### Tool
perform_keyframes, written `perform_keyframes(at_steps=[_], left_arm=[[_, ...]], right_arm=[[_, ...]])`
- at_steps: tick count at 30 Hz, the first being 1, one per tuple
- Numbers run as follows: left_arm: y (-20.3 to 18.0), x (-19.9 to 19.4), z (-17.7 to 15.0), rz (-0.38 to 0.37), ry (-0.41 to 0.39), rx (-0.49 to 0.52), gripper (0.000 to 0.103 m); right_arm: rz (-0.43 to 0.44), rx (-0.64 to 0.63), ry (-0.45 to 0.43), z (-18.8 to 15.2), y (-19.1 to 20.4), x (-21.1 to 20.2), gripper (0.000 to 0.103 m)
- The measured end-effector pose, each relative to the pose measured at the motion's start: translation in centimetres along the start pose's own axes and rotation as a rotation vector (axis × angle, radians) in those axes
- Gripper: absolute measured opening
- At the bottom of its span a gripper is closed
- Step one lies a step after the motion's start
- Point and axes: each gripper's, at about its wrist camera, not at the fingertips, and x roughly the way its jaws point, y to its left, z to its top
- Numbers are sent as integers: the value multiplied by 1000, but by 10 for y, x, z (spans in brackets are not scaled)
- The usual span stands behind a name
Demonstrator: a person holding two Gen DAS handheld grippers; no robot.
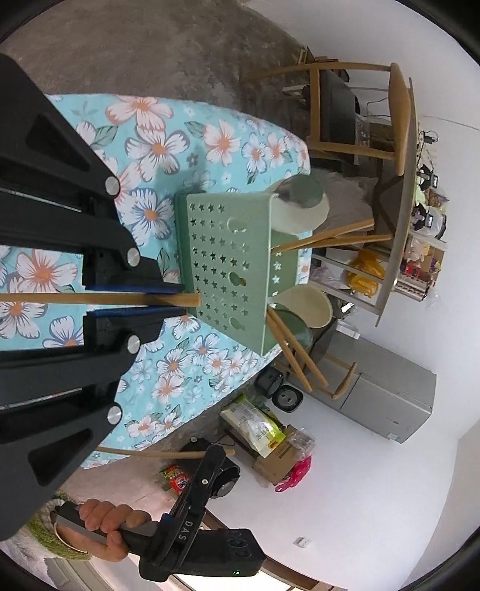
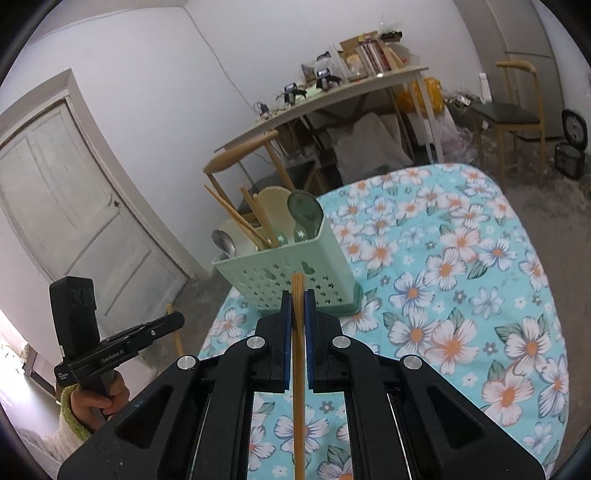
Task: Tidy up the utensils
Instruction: 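Lift both held chopsticks upright and carry them above the green holder, then lower the chopstick into the holder and open the left tool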
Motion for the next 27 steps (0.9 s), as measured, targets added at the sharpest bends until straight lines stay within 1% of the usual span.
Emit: perform_keyframes(at_steps=[4, 8, 12, 15, 19, 21, 23, 27], left_arm=[[0, -14, 7, 3, -45, -1, 6], [-6, -33, 27, -17, -131, 8, 6], [-16, -55, 51, -36, -235, 35, 6], [-25, -75, 75, -55, -334, 54, 6], [-30, -94, 101, -70, -447, 65, 6], [-31, -102, 114, -69, -510, 62, 6], [-29, -105, 126, -60, -554, 57, 6], [-26, -101, 143, -13, -621, 56, 6]], right_arm=[[8, 16, -14, 2, -5, -5, 5], [5, 27, -11, 2, -9, -4, 5], [-1, 35, -6, 2, -12, -3, 5], [-6, 41, -4, 1, -13, -3, 5], [-10, 41, -5, 1, -14, -5, 5], [-10, 41, -5, 1, -14, -5, 5], [-10, 42, -4, 1, -14, -5, 5], [-15, 39, -3, 1, -15, -5, 5]])
